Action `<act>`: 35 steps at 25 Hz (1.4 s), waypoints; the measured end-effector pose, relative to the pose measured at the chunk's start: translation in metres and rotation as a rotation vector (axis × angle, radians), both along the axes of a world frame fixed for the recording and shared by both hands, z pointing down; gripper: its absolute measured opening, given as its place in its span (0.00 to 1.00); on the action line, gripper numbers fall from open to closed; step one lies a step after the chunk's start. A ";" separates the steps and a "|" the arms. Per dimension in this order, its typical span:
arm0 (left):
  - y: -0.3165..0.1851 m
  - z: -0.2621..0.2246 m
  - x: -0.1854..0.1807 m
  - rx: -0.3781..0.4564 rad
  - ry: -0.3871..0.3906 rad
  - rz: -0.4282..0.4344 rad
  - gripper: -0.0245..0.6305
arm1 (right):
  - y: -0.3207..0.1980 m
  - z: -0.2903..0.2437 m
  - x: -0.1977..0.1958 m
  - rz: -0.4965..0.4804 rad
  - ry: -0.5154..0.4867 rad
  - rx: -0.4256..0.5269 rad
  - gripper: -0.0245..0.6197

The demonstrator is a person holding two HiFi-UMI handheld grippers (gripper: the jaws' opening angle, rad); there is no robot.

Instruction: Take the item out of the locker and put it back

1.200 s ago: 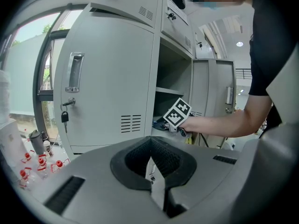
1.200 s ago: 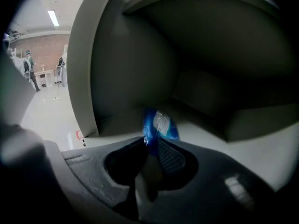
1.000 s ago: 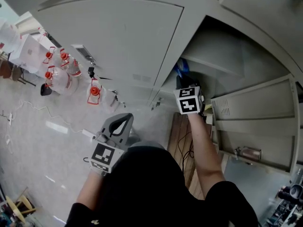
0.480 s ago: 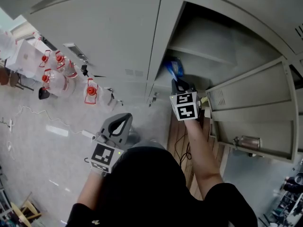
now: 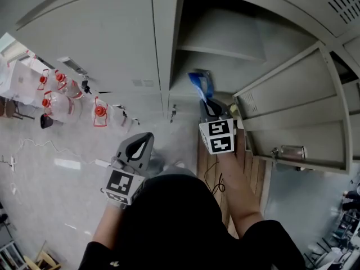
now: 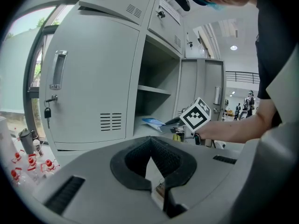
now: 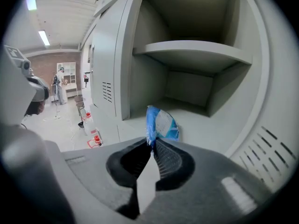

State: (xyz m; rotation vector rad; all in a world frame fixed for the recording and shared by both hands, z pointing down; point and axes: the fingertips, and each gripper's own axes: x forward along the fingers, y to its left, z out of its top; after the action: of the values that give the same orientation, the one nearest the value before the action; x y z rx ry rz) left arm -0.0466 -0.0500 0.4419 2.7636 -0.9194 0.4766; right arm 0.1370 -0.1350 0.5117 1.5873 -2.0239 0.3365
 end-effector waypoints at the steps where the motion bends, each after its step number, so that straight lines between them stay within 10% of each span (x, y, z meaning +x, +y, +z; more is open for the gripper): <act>1: 0.000 0.000 0.002 0.001 0.001 0.006 0.05 | 0.006 -0.004 0.002 0.006 -0.003 0.006 0.07; 35: -0.010 -0.062 0.067 0.091 0.110 0.319 0.05 | 0.148 -0.184 0.014 0.182 -0.124 0.329 0.07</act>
State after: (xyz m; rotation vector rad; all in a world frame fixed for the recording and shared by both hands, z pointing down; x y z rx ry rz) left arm 0.0201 -0.0605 0.3804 2.9983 -0.4886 0.3309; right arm 0.1507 0.0130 0.3276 2.0033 -2.1156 0.1769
